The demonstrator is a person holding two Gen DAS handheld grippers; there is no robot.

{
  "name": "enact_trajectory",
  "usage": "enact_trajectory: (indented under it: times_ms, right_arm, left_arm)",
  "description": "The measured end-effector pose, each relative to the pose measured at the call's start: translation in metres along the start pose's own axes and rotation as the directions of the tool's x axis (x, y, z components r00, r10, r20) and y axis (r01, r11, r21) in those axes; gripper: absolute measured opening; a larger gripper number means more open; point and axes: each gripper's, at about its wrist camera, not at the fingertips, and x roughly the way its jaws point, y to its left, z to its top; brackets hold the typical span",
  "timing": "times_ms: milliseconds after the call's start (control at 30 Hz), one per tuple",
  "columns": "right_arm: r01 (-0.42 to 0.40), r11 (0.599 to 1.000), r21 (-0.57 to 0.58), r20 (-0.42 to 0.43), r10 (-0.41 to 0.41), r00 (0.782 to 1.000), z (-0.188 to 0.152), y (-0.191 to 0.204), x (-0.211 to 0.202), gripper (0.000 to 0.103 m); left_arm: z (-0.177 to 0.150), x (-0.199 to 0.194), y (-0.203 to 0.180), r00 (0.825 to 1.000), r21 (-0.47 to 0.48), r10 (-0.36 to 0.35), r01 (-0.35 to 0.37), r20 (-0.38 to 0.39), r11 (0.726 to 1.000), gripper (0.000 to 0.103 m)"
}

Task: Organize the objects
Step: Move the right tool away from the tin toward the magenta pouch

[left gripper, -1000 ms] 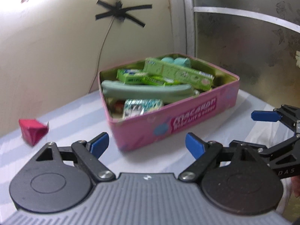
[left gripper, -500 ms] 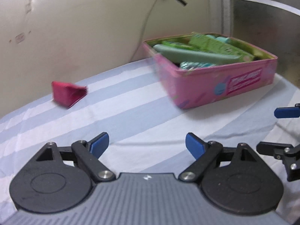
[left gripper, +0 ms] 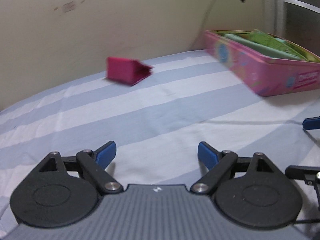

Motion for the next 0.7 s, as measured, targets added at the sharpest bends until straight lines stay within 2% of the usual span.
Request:
enact_trajectory:
  times_ms: [333,600,700]
  right_arm:
    - [-0.094,0.990,-0.104,-0.008,0.094,0.996,0.036,0.056,0.035,0.094]
    - [-0.146,0.975,-0.168,-0.024,0.144,0.989,0.060,0.093,0.058,0.095]
    - [-0.162,0.969,-0.185,-0.029,0.160,0.987,0.067,0.103,0.065,0.095]
  left_arm:
    - [-0.013,-0.001,0.065,0.997,-0.070,0.073,-0.074,-0.008,0.995,0.091]
    - [-0.014,0.007,0.109,0.986,-0.110,0.164,-0.166,-0.021,0.980,0.091]
    - [-0.015,0.009,0.125,0.989,-0.185,0.145,-0.149,-0.033,0.971,0.091]
